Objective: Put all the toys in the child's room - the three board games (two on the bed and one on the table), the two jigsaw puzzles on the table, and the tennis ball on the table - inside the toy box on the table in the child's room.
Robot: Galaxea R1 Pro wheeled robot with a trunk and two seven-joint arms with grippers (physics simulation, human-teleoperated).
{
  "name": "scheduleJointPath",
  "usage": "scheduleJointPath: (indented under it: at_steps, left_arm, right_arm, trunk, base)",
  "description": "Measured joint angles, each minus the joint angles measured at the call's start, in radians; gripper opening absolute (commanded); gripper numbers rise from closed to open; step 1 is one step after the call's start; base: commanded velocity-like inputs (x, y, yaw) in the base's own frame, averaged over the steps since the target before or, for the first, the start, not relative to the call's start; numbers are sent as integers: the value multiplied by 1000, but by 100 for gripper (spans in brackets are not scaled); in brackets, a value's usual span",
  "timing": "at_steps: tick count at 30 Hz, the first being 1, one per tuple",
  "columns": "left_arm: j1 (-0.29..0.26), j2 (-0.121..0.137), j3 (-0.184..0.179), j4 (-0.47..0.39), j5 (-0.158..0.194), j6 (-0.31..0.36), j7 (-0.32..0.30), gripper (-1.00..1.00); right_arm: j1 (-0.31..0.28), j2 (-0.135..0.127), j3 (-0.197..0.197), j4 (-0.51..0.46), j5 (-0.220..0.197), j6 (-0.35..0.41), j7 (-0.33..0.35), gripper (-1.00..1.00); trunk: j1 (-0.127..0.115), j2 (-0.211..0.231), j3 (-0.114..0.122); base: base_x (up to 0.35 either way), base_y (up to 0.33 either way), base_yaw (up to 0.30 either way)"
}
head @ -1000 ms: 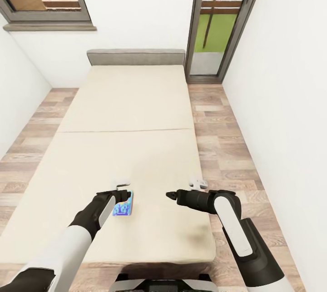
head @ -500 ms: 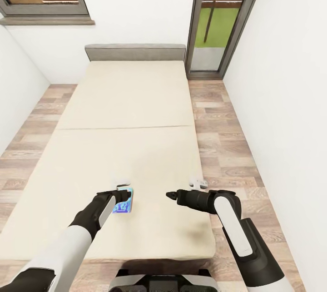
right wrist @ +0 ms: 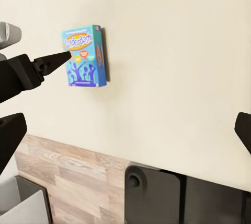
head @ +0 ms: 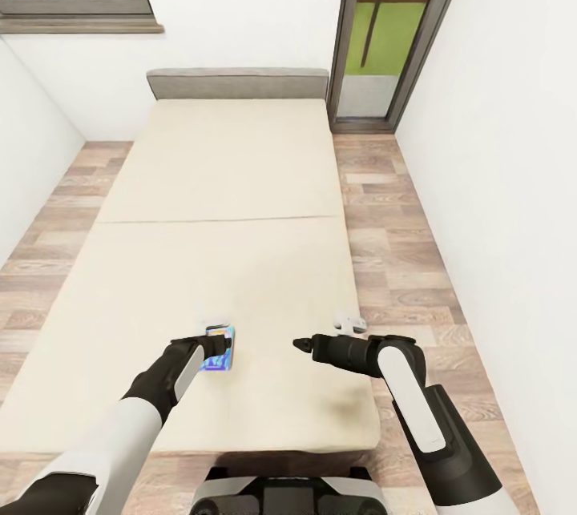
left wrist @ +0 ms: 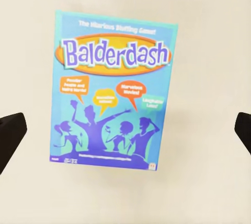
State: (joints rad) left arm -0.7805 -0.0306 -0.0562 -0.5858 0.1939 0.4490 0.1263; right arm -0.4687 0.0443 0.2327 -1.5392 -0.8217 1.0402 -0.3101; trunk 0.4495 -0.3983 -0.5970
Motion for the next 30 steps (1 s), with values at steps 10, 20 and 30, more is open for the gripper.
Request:
scheduleJointPath:
  at_steps: [10,20,30]
  left_arm:
    - [0,1,0,0,0,0,0,100]
    - [0,-1,0,0,0,0,0,100]
    - [0,2,4,-5,2,1,-5,100]
  right_arm:
    - [0,0,0,0,0,-1,0,100]
    - [0,0,0,-1,0,0,0,100]
    - [0,0,0,-2,-1,0,0,100]
  trunk:
    - [0,0,-17]
    - [0,0,-33]
    - [0,0,-50]
  base:
    - [0,0,0]
    - [0,0,0]
    - [0,0,0]
